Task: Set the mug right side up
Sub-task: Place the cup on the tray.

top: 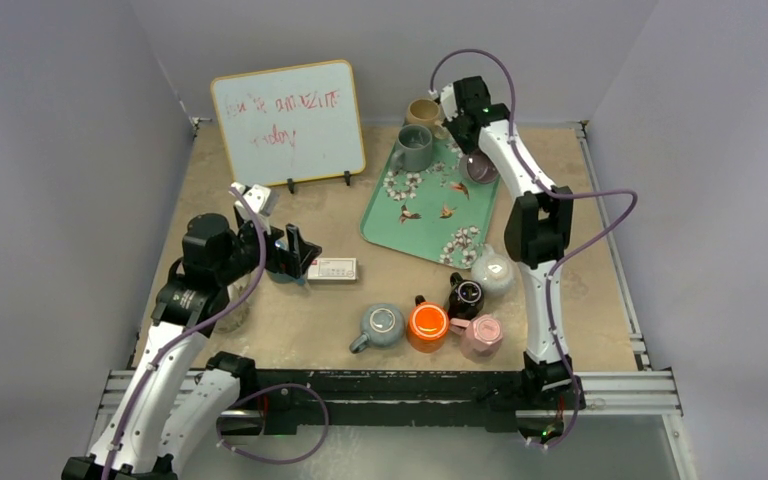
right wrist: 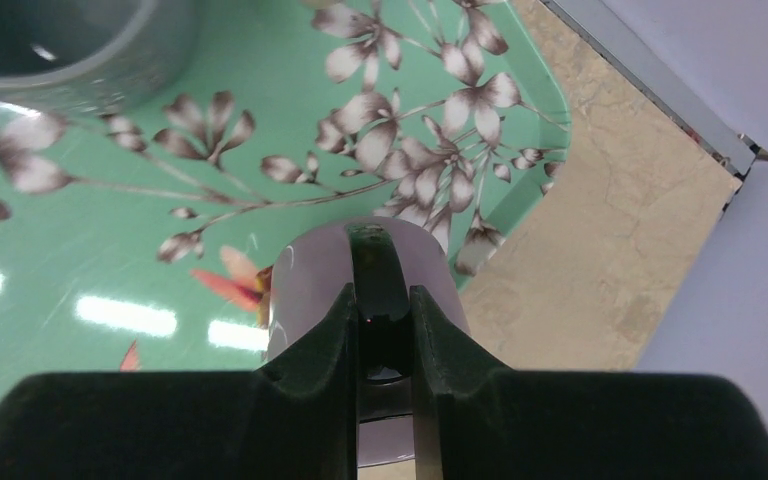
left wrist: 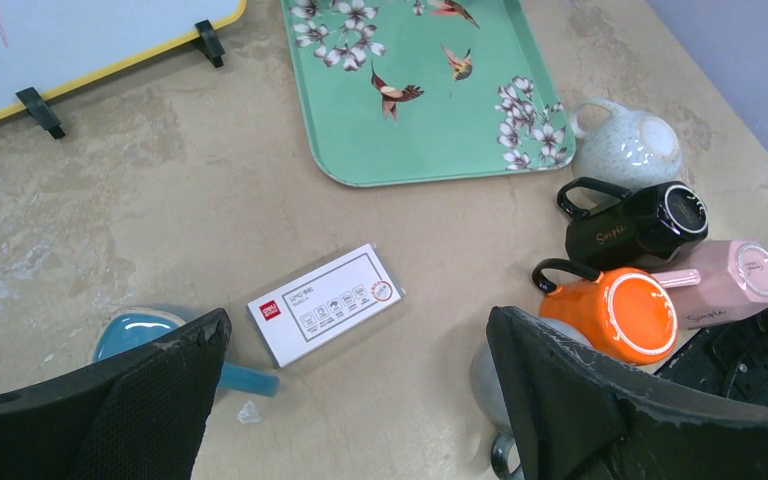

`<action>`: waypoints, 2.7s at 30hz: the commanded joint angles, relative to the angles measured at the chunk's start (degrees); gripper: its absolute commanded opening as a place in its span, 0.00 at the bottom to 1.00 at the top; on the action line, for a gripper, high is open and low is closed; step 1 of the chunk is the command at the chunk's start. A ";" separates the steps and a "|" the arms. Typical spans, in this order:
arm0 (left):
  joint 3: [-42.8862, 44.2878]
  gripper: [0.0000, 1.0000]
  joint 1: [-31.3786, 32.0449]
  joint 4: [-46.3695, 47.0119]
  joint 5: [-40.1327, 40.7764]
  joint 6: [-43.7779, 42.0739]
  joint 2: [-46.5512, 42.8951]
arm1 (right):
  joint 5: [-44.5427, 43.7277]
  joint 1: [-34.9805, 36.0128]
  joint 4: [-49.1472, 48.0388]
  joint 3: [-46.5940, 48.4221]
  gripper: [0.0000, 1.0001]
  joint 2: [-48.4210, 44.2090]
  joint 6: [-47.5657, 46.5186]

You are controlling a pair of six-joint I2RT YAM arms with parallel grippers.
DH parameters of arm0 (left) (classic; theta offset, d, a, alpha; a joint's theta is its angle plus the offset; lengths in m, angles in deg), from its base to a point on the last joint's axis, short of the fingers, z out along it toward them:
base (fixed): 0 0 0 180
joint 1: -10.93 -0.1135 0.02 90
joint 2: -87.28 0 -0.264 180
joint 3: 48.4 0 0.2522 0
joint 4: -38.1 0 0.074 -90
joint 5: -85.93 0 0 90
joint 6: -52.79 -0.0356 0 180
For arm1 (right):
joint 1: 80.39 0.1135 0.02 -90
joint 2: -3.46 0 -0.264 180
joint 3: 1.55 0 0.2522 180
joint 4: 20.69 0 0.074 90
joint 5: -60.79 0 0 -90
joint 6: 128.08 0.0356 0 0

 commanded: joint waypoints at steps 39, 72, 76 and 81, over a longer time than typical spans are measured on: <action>-0.71 0.99 -0.09 0.74 -0.03 -0.45 -0.03 | 14.63 -4.85 -18.71 10.70 0.00 12.46 -2.47; -1.22 0.99 -0.09 1.02 -1.15 -1.88 -0.48 | 12.09 -4.92 -12.75 4.89 0.35 7.91 -2.93; -1.33 0.98 -0.09 1.11 -1.51 -2.07 -0.25 | 13.47 -5.16 -14.75 8.24 0.46 10.24 -2.02; -1.33 0.99 -0.09 1.12 -1.54 -2.39 -0.26 | 14.96 -5.18 -17.87 8.86 0.58 9.33 -1.11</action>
